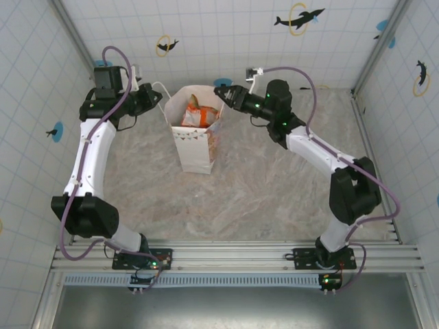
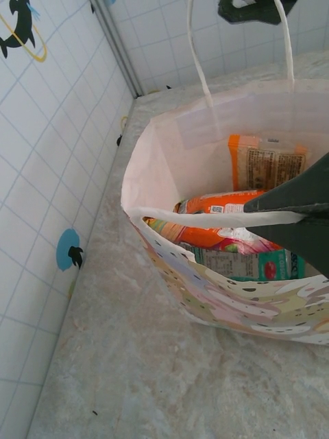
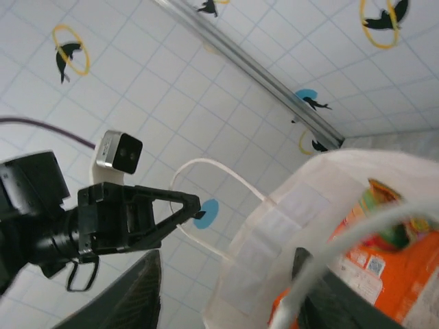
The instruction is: Place the snacks into the paper bag
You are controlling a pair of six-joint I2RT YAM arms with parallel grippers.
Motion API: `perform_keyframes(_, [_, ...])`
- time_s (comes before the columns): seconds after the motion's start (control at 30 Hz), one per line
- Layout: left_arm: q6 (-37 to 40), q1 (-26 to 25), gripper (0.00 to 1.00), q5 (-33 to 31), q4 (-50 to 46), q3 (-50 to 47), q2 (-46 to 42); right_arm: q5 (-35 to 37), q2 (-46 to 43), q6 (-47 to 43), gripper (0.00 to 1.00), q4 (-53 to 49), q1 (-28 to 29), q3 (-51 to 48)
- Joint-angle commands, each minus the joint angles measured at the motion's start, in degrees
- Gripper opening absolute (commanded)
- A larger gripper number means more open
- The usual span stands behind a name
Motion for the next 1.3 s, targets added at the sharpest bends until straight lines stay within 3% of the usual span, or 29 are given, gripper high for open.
perform_keyframes(0.0, [-0.20, 0.30, 0.00, 1.28, 1.88, 2.89, -0.42, -2.48, 2.33, 1.81, 0.27, 1.35, -0.07, 6.32])
perform_keyframes(0.07, [-1.10, 0.22, 0.00, 2.26, 2.63, 2.93, -0.36, -2.79, 3.31, 0.18, 0.10, -1.57, 0.21, 9.45])
perform_keyframes(0.13, [-1.97, -0.20, 0.00, 3.24, 3.71, 3.18, -0.45, -2.38, 4.33, -2.51, 0.00, -7.10, 0.86, 13.46])
perform_keyframes(0.3, [-3.92, -3.70, 0.00, 4.18, 6.28, 4.44, 0.27, -1.26, 6.18, -4.62, 0.00, -13.60, 2.41, 19.90])
perform_keyframes(0.53, [-5.64, -10.60, 0.00, 3.67, 8.26, 6.41, 2.16, -2.61, 6.92, -4.47, 0.00, -16.18, 3.04, 23.05])
perform_keyframes(0.73, [-6.92, -15.37, 0.00, 2.88, 9.81, 7.64, 2.71, -1.45, 3.40, -9.36, 0.00, -25.10, 2.45, 23.43])
perform_keyframes(1.03, [-7.98, -20.91, 0.00, -0.18, 12.27, 6.73, 3.74, -2.09, -5.84, -10.89, 0.00, -26.28, -1.09, 12.80])
perform_keyframes(1.27, [-9.34, -25.98, 0.00, -1.70, 14.86, 2.18, 4.16, -1.08, -15.12, -10.59, 0.00, -23.40, -4.39, -1.36])
